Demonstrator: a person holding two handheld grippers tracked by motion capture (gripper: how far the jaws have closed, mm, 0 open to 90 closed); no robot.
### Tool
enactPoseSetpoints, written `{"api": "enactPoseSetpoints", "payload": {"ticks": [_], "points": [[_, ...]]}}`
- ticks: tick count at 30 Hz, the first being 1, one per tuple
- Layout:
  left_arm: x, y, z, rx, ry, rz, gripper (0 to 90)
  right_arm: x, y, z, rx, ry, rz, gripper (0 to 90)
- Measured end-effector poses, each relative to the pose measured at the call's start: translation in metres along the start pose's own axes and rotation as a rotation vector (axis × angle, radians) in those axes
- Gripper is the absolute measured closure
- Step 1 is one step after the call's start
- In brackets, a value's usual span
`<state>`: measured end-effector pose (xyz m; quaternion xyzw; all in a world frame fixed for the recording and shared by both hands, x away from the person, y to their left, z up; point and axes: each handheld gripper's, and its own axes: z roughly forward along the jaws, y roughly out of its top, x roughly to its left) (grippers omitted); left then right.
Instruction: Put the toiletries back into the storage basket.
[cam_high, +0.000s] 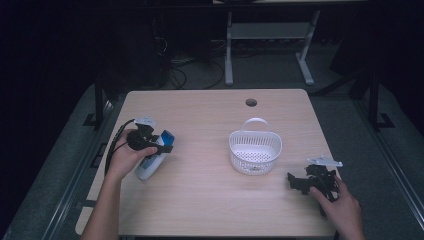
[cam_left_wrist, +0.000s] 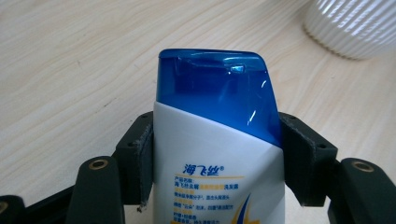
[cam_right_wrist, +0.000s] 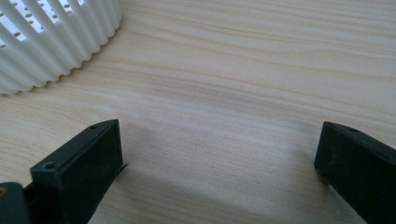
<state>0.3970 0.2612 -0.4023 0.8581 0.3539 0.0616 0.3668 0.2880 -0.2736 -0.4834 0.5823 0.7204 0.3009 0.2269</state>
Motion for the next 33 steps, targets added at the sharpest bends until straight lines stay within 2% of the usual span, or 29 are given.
{"api": "enactPoseSetpoints", "payload": {"ticks": [3,10,14,19,20,33], "points": [[0.001,-0.002,-0.003,-0.017,-0.011,0.005,36.2,0.0,0.0,0.0,0.0,0.0,0.0,0.5],[0.003,-0.008,-0.016,-0.091,-0.052,-0.004,36.3,0.0,0.0,0.0,0.0,0.0,0.0,0.5],[0.004,-0.01,-0.022,-0.146,-0.086,0.007,36.4,0.0,0.0,0.0,0.0,0.0,0.0,0.5],[0.004,-0.011,-0.028,-0.188,-0.114,0.021,36.5,0.0,0.0,0.0,0.0,0.0,0.0,0.5],[0.004,-0.01,-0.03,-0.211,-0.123,0.033,36.5,0.0,0.0,0.0,0.0,0.0,0.0,0.5],[0.001,-0.008,-0.041,-0.295,-0.175,0.044,36.6,0.0,0.0,0.0,0.0,0.0,0.0,0.5]]}}
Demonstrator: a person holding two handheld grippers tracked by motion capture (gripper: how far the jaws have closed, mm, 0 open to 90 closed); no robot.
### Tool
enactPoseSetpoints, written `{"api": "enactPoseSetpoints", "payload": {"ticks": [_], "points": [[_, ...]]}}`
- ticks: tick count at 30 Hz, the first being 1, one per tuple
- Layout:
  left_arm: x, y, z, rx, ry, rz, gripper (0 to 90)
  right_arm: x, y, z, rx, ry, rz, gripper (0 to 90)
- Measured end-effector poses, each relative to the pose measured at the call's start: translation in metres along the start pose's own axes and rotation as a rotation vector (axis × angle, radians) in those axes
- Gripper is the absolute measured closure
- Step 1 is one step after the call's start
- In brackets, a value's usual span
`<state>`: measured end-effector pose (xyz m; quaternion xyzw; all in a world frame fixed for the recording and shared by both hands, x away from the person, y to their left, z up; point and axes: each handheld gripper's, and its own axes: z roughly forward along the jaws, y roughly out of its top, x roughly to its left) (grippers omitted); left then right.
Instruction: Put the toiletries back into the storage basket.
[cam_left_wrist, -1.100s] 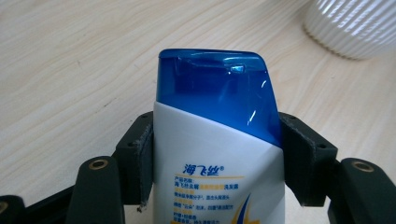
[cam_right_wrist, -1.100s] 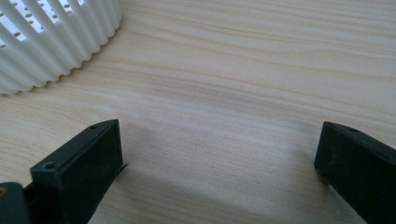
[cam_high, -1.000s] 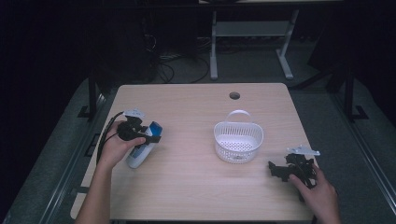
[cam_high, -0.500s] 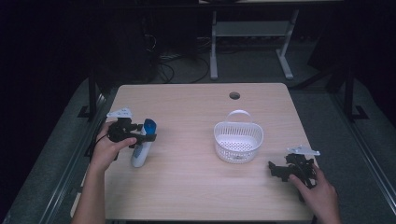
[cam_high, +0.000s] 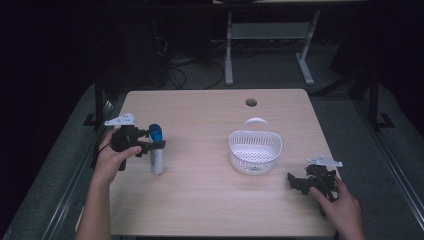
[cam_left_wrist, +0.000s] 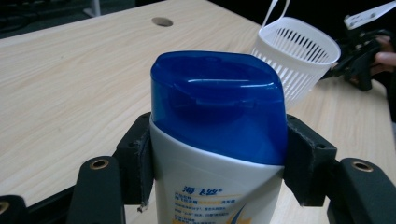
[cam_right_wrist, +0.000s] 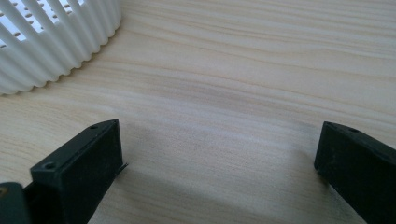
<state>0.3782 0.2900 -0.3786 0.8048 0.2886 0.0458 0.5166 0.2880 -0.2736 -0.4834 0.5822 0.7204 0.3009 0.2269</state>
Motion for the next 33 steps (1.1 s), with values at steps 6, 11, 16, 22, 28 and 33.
{"api": "enactPoseSetpoints", "payload": {"ticks": [6,11,16,22,28,33], "points": [[-0.002,0.005,0.002,-0.026,-0.017,0.008,36.5,0.0,0.0,0.0,0.0,0.0,0.0,0.5],[-0.006,0.01,0.005,-0.055,-0.038,0.01,36.6,0.0,0.0,0.0,0.0,0.0,0.0,0.5],[-0.011,0.017,0.007,-0.072,-0.04,0.031,36.6,0.0,0.0,0.0,0.0,0.0,0.0,0.5],[-0.017,0.024,0.01,-0.08,-0.056,0.05,36.5,0.0,0.0,0.0,0.0,0.0,0.0,0.5],[-0.026,0.034,0.013,-0.085,-0.055,0.077,36.6,0.0,0.0,0.0,0.0,0.0,0.0,0.5],[-0.03,0.04,0.017,-0.085,-0.066,0.091,36.6,0.0,0.0,0.0,0.0,-0.001,-0.001,0.5]]}}
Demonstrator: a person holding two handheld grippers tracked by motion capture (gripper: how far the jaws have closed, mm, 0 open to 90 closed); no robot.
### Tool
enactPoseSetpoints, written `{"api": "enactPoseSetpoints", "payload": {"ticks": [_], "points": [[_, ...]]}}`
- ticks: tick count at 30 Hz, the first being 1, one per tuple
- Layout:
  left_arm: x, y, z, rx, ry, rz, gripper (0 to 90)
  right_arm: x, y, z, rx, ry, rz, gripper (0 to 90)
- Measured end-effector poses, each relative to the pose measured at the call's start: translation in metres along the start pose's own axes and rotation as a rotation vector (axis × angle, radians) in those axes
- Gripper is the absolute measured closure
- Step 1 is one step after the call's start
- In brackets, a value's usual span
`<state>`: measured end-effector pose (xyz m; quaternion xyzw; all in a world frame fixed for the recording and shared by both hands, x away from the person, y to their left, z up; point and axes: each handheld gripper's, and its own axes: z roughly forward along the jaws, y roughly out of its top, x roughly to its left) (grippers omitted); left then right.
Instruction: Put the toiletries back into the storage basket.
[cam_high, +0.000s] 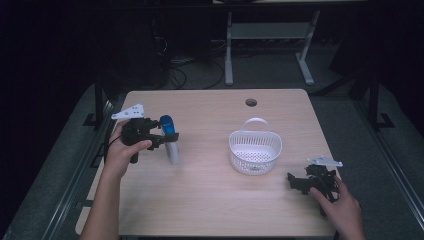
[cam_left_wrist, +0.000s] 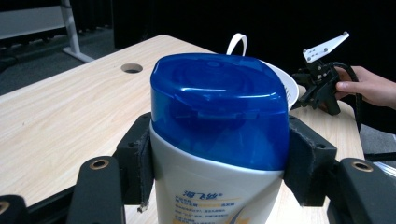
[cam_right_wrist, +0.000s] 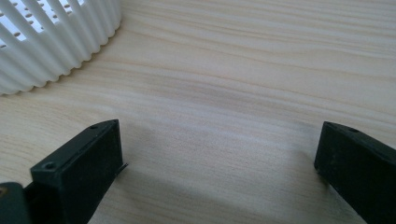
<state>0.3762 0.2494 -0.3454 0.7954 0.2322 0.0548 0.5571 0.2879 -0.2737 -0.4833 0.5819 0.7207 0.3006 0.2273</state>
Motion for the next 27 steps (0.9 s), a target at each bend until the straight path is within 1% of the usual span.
{"api": "enactPoseSetpoints", "payload": {"ticks": [1,7,8,13,20,23,27], "points": [[-0.002,0.003,0.003,-0.003,-0.002,0.008,36.6,0.0,0.0,0.0,0.0,0.0,0.001,0.5],[-0.006,0.011,0.01,-0.012,-0.016,0.018,36.6,0.0,0.0,0.0,0.0,0.002,0.001,0.5],[-0.007,0.013,0.014,-0.016,-0.021,0.021,36.6,0.0,0.0,0.0,0.0,0.001,0.001,0.5],[-0.009,0.018,0.02,-0.009,-0.029,0.033,36.6,0.0,0.0,0.0,0.0,0.001,0.001,0.5],[-0.012,0.026,0.029,-0.02,-0.04,0.043,36.6,0.0,0.0,0.0,-0.001,0.0,0.001,0.5],[-0.014,0.032,0.035,-0.012,-0.049,0.053,36.7,0.0,0.0,0.0,0.0,0.001,0.001,0.5],[-0.016,0.037,0.039,-0.015,-0.058,0.063,36.6,0.0,0.0,0.0,0.0,0.001,0.001,0.5]]}}
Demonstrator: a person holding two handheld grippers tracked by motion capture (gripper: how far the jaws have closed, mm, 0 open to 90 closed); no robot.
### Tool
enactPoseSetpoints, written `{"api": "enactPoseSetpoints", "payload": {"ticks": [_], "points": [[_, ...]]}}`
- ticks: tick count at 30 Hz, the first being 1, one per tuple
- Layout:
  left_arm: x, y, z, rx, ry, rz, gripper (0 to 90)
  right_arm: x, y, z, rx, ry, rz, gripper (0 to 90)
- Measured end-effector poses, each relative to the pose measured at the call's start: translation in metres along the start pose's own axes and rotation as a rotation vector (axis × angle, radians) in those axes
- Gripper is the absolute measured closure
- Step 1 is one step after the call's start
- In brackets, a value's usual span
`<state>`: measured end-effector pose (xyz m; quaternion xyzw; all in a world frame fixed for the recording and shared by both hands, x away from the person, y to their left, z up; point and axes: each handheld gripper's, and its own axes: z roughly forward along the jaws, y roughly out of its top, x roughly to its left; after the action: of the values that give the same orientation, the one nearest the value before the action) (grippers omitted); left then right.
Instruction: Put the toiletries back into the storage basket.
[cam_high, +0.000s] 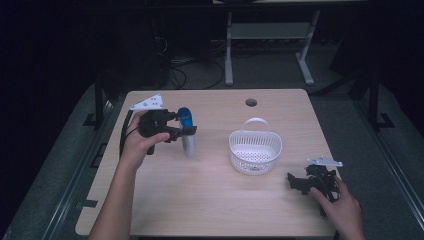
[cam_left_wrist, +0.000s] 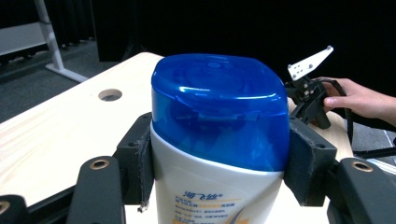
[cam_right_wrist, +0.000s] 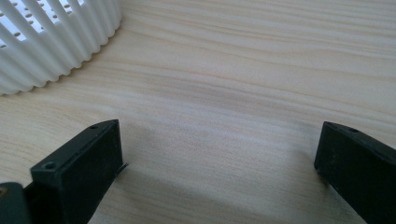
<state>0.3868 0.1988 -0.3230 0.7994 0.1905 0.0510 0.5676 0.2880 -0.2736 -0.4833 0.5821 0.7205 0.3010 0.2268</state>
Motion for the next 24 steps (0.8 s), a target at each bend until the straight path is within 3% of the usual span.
{"api": "enactPoseSetpoints", "payload": {"ticks": [24], "points": [[-0.011,0.035,0.033,-0.012,-0.059,0.045,36.7,0.0,0.0,0.0,0.0,0.001,0.0,0.5]]}}
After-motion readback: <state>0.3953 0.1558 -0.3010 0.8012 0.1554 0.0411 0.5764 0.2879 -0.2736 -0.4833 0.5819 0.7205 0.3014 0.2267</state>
